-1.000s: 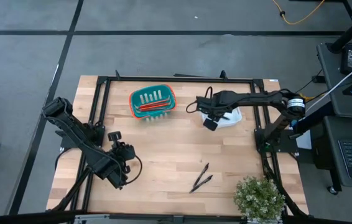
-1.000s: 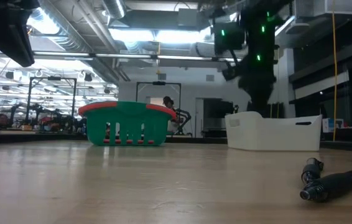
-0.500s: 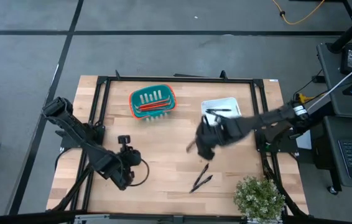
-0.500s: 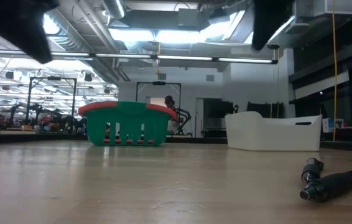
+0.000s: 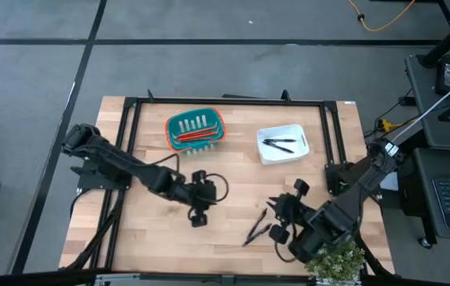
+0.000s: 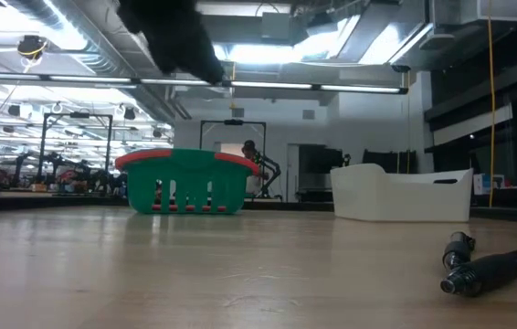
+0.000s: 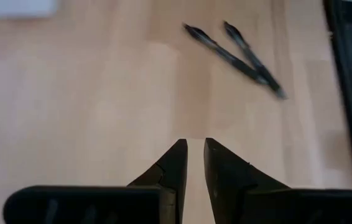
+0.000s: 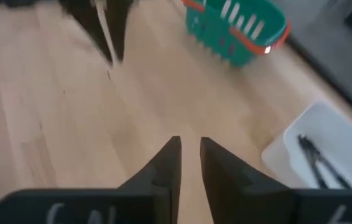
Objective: Sort pens & pencils
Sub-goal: Put the black pen into the white bin
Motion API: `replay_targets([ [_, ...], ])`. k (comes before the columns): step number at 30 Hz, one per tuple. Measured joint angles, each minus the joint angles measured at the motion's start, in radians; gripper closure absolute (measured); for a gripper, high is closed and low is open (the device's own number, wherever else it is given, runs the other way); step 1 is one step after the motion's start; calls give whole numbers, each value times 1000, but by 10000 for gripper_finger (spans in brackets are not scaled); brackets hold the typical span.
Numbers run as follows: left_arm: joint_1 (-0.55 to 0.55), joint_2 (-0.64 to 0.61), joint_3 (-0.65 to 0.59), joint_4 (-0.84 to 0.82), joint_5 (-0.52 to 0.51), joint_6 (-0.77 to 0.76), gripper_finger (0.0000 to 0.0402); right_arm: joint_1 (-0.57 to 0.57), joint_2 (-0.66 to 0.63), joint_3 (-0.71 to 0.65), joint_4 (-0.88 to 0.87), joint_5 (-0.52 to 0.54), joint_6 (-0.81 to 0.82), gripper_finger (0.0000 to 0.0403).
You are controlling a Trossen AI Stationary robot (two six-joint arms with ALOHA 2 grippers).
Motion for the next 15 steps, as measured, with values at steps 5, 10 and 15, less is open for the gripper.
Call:
replay_targets([
  [5,30,131,11,130,166,-69,352,30,0,0,-11,83,-42,342],
  [10,29,323,178,149,211,-67,352,34,0,0,-15,126,-164,342],
  [15,40,495,483,11,211,21,352,33,0,0,-24,157,-243,342],
])
